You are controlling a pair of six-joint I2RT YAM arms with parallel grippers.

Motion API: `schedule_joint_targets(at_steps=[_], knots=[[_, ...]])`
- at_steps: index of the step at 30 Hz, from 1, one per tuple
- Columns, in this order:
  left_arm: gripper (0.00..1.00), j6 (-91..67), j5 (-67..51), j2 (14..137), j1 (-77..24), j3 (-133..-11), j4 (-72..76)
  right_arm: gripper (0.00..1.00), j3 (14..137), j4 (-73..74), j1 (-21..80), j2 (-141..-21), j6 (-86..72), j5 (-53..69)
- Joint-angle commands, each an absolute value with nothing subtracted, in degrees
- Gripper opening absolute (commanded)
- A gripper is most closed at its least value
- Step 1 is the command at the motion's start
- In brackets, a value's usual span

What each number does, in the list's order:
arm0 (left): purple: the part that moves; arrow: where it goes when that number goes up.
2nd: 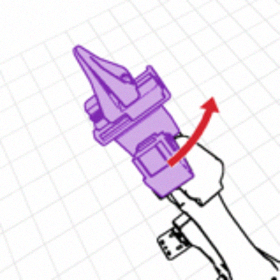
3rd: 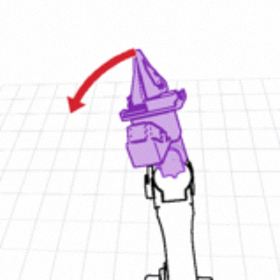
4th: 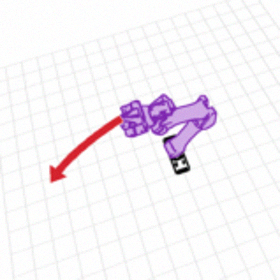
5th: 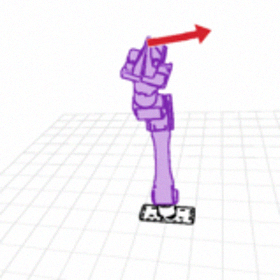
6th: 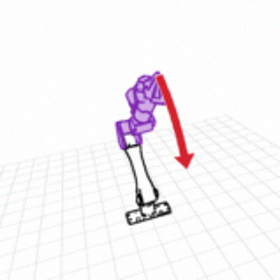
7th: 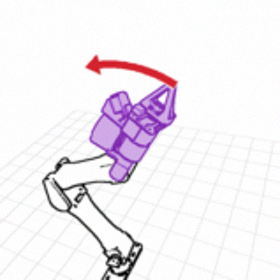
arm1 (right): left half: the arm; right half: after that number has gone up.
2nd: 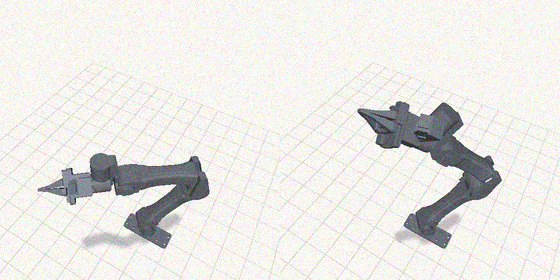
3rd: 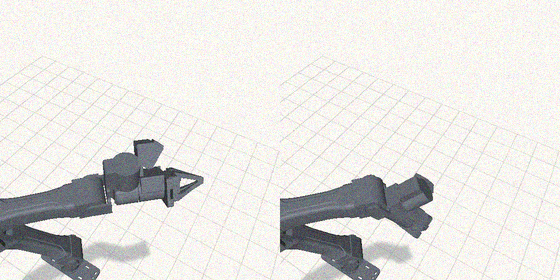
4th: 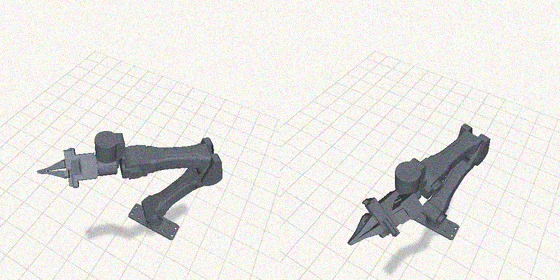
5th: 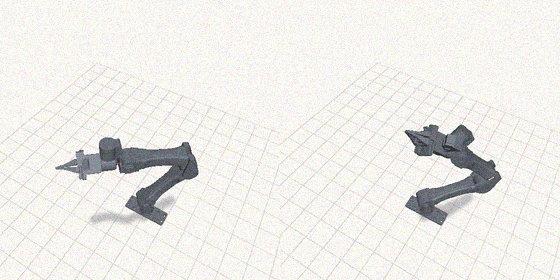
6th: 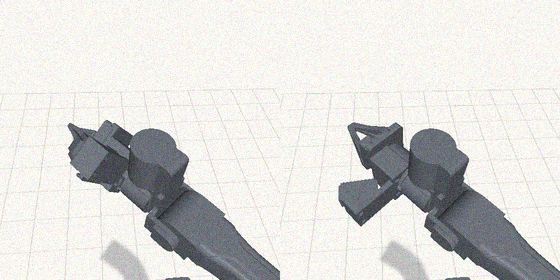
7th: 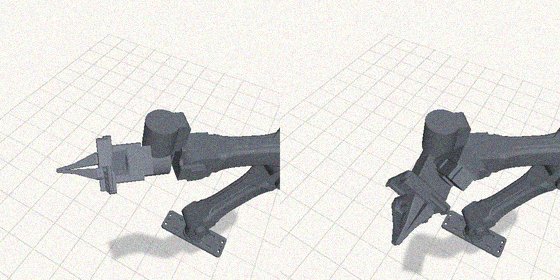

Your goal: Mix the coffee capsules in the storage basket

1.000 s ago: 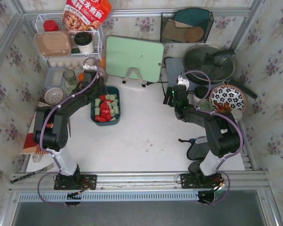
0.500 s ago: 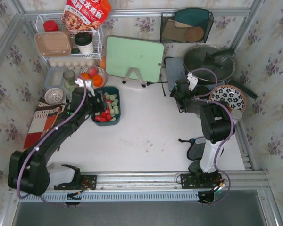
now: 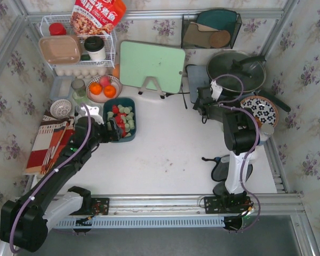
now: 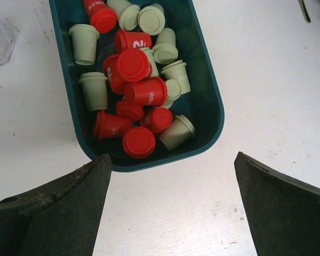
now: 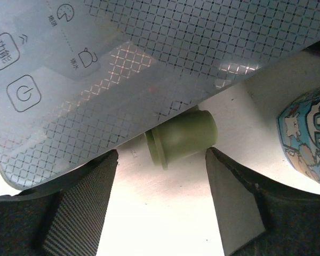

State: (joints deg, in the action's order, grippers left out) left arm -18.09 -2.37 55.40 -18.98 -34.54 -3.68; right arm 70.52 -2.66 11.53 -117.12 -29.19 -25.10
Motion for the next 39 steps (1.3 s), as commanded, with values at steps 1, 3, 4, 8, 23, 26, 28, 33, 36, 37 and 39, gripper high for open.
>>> schedule_joint_targets(at_steps=[1,3,4,8,23,26,28,33,36,37,39], knots=[[0.99,-18.8,-3.8,53.8,-19.0,-33.7,0.0,0.69,72.9,-2.8,11.2,-119.1,-30.8,-24.0],[0.99,-19.3,-4.1,53.1,-19.0,-33.3,0.1,0.62,73.3,-3.6,11.2,-119.5,-28.3,-21.5],[0.99,-19.4,-4.2,52.9,-19.0,-33.4,0.1,0.6,73.3,-4.1,11.5,-119.5,-27.2,-20.3],[0.99,-19.9,-5.0,52.5,-19.0,-33.3,0.2,0.59,72.5,-7.2,12.7,-118.7,-21.0,-13.8],[0.99,-20.1,-5.1,52.6,-19.0,-33.6,-0.4,0.68,73.7,-0.3,17.3,-114.6,-12.0,-12.7],[0.99,-20.1,-5.2,52.8,-19.0,-33.6,-0.4,0.78,74.3,0.1,17.3,-114.6,-12.4,-16.5],[0.99,-20.1,-5.3,52.9,-19.0,-33.6,-0.4,0.8,75.1,0.6,16.9,-115.1,-13.7,-18.2],[0.99,-20.0,-5.4,53.0,-19.0,-33.5,-0.4,0.77,75.0,-2.6,15.7,-116.5,-15.6,-14.6],[0.99,-20.0,-5.5,53.2,-19.0,-33.5,-0.4,0.73,76.2,-2.8,14.8,-118.2,-16.9,-11.9],[0.99,-20.0,-5.5,53.2,-19.0,-33.5,-0.4,0.72,76.5,-2.9,14.6,-118.7,-17.2,-11.5],[0.99,-20.0,-5.6,53.1,-19.0,-33.5,-0.3,0.69,76.4,-3.7,14.4,-119.4,-17.3,-10.4]])
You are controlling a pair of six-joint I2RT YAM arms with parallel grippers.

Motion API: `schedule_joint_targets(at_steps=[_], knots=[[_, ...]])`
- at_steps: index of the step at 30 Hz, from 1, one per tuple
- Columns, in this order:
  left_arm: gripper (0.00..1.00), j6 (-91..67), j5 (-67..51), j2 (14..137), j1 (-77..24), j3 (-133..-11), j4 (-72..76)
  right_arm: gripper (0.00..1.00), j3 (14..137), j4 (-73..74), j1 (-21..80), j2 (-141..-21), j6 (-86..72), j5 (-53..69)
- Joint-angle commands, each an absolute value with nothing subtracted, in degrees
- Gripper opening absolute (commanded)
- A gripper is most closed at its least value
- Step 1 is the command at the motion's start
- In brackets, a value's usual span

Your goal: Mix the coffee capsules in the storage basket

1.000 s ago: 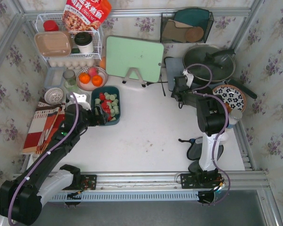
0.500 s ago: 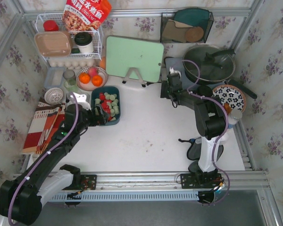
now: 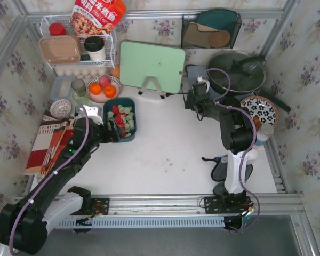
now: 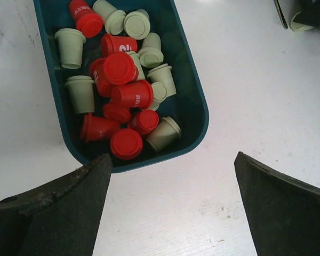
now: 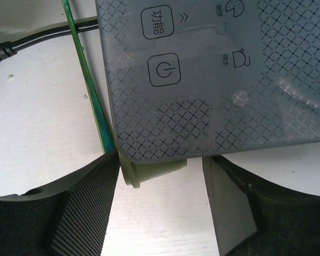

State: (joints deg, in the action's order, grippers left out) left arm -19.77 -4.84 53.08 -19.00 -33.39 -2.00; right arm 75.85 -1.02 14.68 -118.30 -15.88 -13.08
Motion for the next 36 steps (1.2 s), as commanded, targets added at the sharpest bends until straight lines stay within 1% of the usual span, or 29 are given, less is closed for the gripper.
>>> schedule_joint_targets(at_steps=[1,3,8,9,11,12,13,14,19,23,25,28,31,34,35,36], knots=[[0.99,-20.0,-5.6,53.1,-19.0,-33.5,-0.3,0.68,76.3,-4.3,14.3,-119.7,-17.2,-10.3],[0.99,-20.0,-5.6,53.0,-19.0,-33.5,-0.3,0.64,75.8,-5.6,14.3,-119.8,-16.6,-10.0],[0.99,-20.0,-5.7,53.4,-19.0,-33.5,-0.2,0.51,73.2,-7.1,14.5,-117.7,-16.0,-9.5],[0.99,-20.0,-5.7,53.4,-19.0,-33.5,-0.2,0.48,72.2,-7.9,14.6,-117.0,-15.8,-9.1],[0.99,-20.0,-5.8,53.6,-19.0,-33.6,-0.1,0.38,69.7,-9.7,14.8,-115.1,-15.0,-8.3],[0.99,-20.0,-5.9,53.7,-19.0,-33.6,-0.1,0.36,68.4,-10.8,15.1,-114.1,-14.4,-7.7],[0.99,-19.8,-6.1,53.8,-19.0,-33.7,-0.2,0.34,67.0,-12.1,15.4,-113.0,-13.7,-7.0],[0.99,-19.7,-6.7,54.4,-19.0,-34.0,-0.3,0.33,62.4,-15.8,17.4,-108.8,-10.1,-5.0],[0.99,-19.5,-11.0,55.9,-19.0,-35.1,0.2,0.34,52.4,-23.7,24.0,-100.0,-0.3,-3.1],[0.99,-19.8,-14.8,58.4,-19.9,-37.5,0.1,0.35,40.1,-37.8,30.2,-90.5,6.6,1.4],[0.99,-19.3,-15.2,59.8,-21.7,-39.5,-0.6,0.36,33.5,-47.1,34.5,-87.2,9.8,3.0],[0.99,-17.7,-13.7,62.0,-25.7,-42.6,-2.4,0.35,24.8,-64.1,36.5,-83.8,13.1,6.9],[1.0,-17.1,-13.1,64.3,-30.3,-44.7,-2.0,0.31,14.9,-84.6,37.2,-84.3,17.4,12.0],[0.91,-15.1,-13.1,66.9,-35.3,-46.6,0.1,0.23,8.9,-103.8,37.5,-89.2,24.8,16.9],[0.9,-14.5,-13.0,67.8,-37.0,-47.3,0.6,0.19,8.9,-102.8,38.0,-89.3,28.5,19.9],[0.9,-14.0,-12.7,68.8,-38.3,-47.9,1.1,0.19,8.7,-102.8,38.3,-89.5,29.9,21.3]])
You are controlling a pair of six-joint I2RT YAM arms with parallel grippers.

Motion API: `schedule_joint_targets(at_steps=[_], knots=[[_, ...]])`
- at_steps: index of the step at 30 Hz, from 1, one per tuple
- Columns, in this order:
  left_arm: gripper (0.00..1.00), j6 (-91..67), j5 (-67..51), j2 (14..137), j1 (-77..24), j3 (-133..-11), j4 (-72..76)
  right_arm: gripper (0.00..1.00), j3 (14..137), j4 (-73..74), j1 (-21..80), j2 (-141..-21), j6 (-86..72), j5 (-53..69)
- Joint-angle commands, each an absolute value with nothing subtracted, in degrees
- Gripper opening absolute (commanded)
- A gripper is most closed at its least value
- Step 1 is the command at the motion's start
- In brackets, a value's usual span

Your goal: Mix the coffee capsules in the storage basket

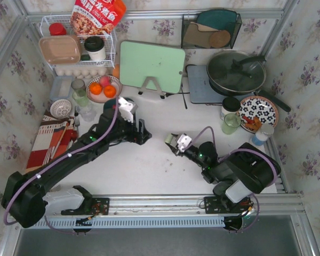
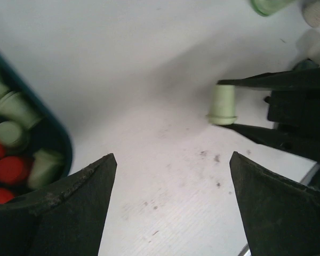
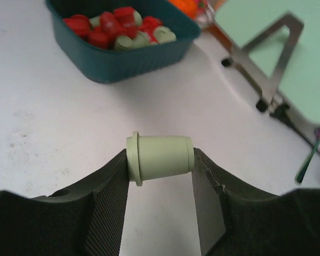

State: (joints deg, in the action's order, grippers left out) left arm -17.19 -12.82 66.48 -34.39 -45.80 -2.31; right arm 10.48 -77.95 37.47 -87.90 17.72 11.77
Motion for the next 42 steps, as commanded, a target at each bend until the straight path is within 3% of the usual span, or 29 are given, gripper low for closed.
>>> schedule_joint_targets(at_steps=[1,14,21,29,35,42], knots=[[0.9,-13.6,-12.6,69.8,-39.5,-48.7,1.7,0.18,8.6,-104.2,38.5,-90.0,29.9,22.0],[0.66,-12.0,-12.8,80.6,-46.1,-55.8,3.7,0.17,8.0,-104.6,40.1,-88.4,31.0,22.8],[0.6,-13.4,-11.8,84.7,-47.4,-55.6,6.2,0.16,7.8,-104.6,40.3,-87.1,30.4,23.3],[0.37,-15.0,-10.2,86.2,-48.2,-54.6,9.8,0.19,7.8,-104.5,40.4,-86.7,29.9,23.1],[0.2,-16.0,-10.5,86.3,-48.3,-54.5,10.4,0.3,7.7,-104.5,40.4,-86.5,28.8,20.2],[0.11,-16.1,-6.2,83.7,-48.1,-54.1,7.6,0.57,7.9,-104.5,40.4,-85.9,26.2,14.7]])
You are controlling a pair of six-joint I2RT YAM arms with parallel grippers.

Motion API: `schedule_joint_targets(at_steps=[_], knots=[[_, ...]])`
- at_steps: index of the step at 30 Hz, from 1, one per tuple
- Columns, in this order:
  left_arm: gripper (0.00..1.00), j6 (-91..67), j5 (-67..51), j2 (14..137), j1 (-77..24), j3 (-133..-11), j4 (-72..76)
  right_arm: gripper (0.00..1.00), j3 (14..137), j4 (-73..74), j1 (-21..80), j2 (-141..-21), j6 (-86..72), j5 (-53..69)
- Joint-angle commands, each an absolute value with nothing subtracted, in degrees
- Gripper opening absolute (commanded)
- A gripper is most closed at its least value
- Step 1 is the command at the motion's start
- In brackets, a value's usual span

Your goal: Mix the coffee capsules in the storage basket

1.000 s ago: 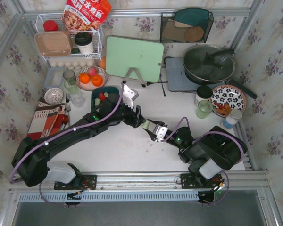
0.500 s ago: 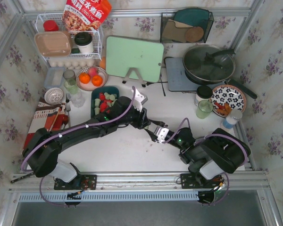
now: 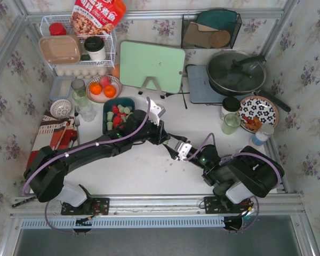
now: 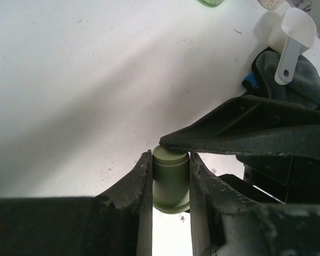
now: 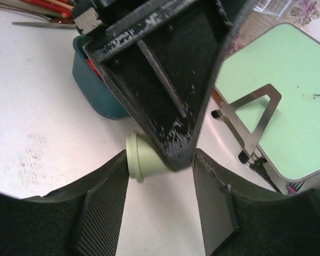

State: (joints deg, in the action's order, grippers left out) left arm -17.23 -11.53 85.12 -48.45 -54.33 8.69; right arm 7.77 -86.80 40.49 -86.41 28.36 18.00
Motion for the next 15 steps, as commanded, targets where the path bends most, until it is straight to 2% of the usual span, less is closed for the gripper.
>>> schedule_joint_targets(at_steps=[1,10,15], knots=[[0.11,-16.1,-5.9,83.2,-48.0,-54.2,7.2,0.59,7.8,-104.5,40.4,-85.7,26.0,14.1],[0.1,-14.2,-0.3,78.8,-45.5,-54.6,1.4,0.71,7.7,-104.5,40.4,-85.2,24.8,10.3],[0.1,-11.2,2.7,78.5,-35.7,-57.2,-3.0,0.74,8.0,-104.5,40.4,-86.2,24.2,6.7]])
